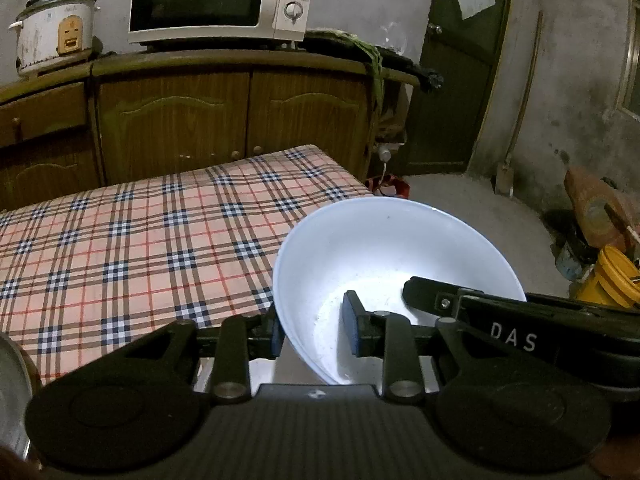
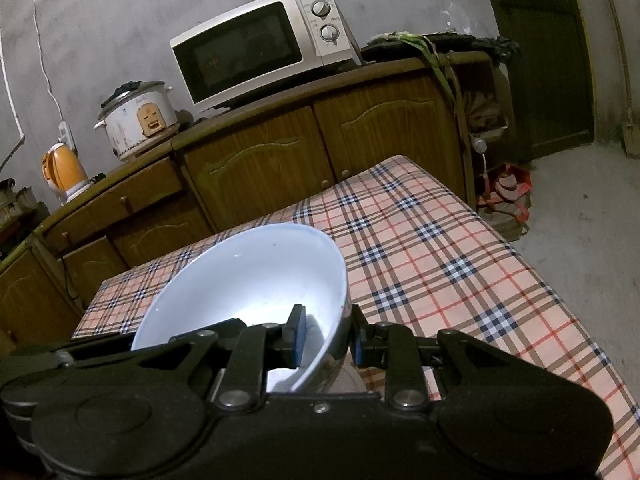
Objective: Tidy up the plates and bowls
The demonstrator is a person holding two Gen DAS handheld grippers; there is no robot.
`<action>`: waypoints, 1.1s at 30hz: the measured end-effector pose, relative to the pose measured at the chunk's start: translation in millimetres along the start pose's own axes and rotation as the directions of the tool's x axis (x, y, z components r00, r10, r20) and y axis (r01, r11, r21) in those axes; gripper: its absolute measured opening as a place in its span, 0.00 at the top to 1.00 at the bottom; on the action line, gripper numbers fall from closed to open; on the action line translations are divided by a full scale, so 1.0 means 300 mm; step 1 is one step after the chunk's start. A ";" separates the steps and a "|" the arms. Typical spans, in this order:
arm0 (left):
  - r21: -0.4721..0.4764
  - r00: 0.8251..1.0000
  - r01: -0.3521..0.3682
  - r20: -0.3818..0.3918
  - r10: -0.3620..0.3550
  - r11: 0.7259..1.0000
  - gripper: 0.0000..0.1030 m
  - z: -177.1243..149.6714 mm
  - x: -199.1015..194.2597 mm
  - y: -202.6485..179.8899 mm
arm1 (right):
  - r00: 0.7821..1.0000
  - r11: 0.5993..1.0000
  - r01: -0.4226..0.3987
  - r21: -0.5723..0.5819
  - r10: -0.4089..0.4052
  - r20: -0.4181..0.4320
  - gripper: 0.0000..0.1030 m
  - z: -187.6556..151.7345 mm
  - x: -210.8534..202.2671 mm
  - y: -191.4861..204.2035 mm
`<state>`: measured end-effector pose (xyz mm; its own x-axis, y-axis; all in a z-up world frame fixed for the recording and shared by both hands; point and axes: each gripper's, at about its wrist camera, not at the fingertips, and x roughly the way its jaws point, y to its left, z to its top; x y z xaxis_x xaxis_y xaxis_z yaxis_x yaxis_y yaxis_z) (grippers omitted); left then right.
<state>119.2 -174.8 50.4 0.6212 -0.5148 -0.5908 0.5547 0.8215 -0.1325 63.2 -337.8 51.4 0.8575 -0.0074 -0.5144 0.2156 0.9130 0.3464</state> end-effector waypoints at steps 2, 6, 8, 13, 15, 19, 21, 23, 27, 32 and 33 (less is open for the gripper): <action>0.000 1.000 0.000 -0.003 0.000 1.000 0.72 -0.002 0.001 0.000 | 1.000 1.000 0.001 0.002 -0.001 -0.004 0.71 -0.004 0.001 0.000; 0.002 1.000 0.001 -0.013 -0.001 1.000 0.72 -0.010 0.005 0.000 | 1.000 1.000 0.005 0.007 -0.005 -0.013 0.71 -0.011 0.005 -0.003; 0.001 1.000 0.001 -0.018 -0.001 1.000 0.72 -0.015 0.007 0.000 | 1.000 1.000 0.006 0.008 -0.006 -0.018 0.71 -0.017 0.007 -0.005; -0.003 1.000 0.001 -0.028 -0.001 1.000 0.72 -0.024 0.010 0.002 | 1.000 1.000 0.009 0.009 -0.008 -0.029 0.71 -0.029 0.010 -0.005; -0.004 1.000 0.001 -0.031 -0.001 1.000 0.72 -0.027 0.011 0.003 | 0.999 1.000 0.009 0.008 -0.009 -0.033 0.71 -0.033 0.010 -0.004; -0.008 0.999 0.001 -0.038 -0.002 1.000 0.72 -0.031 0.015 0.006 | 0.999 1.000 0.011 0.007 -0.011 -0.041 0.71 -0.038 0.014 -0.003; -0.008 0.999 0.001 -0.042 -0.002 1.000 0.72 -0.035 0.016 0.007 | 0.999 1.000 0.012 0.009 -0.012 -0.046 0.71 -0.042 0.016 -0.003; -0.007 0.999 0.002 -0.047 -0.002 1.000 0.72 -0.039 0.019 0.008 | 0.999 1.000 0.013 0.010 -0.012 -0.050 0.71 -0.047 0.018 -0.005; -0.009 0.998 0.001 -0.060 -0.001 1.000 0.72 -0.048 0.026 0.010 | 0.998 1.000 0.014 0.012 -0.013 -0.063 0.71 -0.059 0.025 -0.010; -0.012 0.997 0.000 -0.081 -0.001 1.000 0.72 -0.064 0.034 0.019 | 0.996 1.000 0.016 0.016 -0.015 -0.084 0.71 -0.078 0.035 -0.010; -0.013 0.996 0.000 -0.085 -0.001 1.000 0.72 -0.067 0.036 0.021 | 0.996 1.000 0.016 0.018 -0.015 -0.087 0.71 -0.081 0.037 -0.010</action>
<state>118.3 -170.3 27.3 0.5716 -0.4928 -0.6561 0.5475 0.8246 -0.1424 60.6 -330.8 25.5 0.8102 0.0149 -0.5860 0.2377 0.9054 0.3516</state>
